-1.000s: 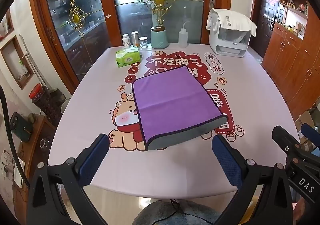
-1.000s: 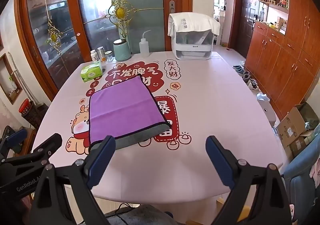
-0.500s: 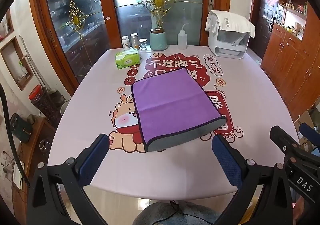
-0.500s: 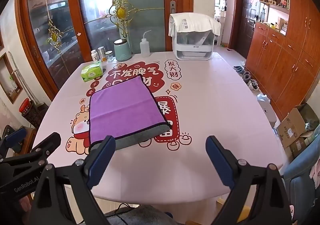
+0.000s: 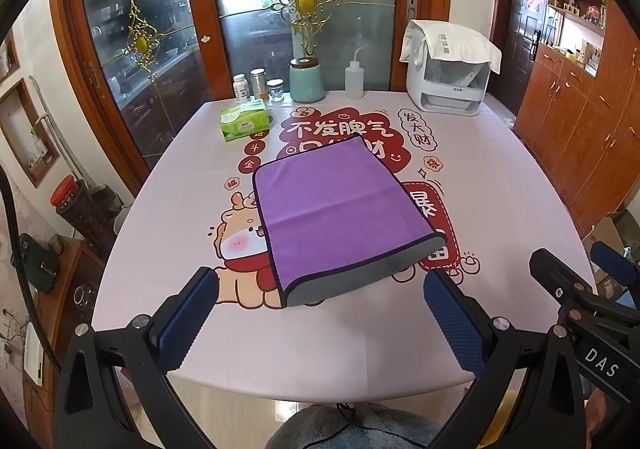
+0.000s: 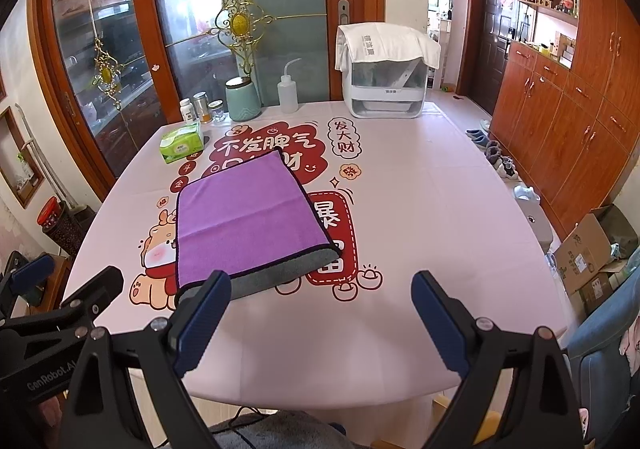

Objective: Fold towel

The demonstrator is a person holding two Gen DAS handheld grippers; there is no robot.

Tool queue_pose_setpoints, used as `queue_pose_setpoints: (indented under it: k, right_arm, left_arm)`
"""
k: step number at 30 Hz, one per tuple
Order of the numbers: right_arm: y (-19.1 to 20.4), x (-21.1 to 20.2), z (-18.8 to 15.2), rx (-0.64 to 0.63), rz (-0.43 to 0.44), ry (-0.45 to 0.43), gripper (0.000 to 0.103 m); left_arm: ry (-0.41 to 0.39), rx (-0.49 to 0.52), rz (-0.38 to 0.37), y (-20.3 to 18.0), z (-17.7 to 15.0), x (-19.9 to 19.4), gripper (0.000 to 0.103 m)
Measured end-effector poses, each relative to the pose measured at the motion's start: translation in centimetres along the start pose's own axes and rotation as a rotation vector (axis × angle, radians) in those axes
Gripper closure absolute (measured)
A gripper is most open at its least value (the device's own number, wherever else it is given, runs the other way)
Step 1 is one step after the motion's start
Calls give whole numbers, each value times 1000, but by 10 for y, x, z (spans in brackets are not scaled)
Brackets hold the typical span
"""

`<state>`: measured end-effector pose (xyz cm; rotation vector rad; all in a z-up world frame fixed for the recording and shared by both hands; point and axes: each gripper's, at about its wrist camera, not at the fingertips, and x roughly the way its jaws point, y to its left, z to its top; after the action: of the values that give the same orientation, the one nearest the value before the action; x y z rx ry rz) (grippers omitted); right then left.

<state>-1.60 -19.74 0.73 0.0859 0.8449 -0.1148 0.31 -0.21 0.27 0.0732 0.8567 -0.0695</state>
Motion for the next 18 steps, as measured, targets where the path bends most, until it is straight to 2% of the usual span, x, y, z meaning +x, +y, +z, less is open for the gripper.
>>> queue_pose_setpoints:
  k: [18]
  right_arm:
    - [0,2,0,-1,1,2,10]
  left_arm:
    - [17,0,-1,0,2,4,1]
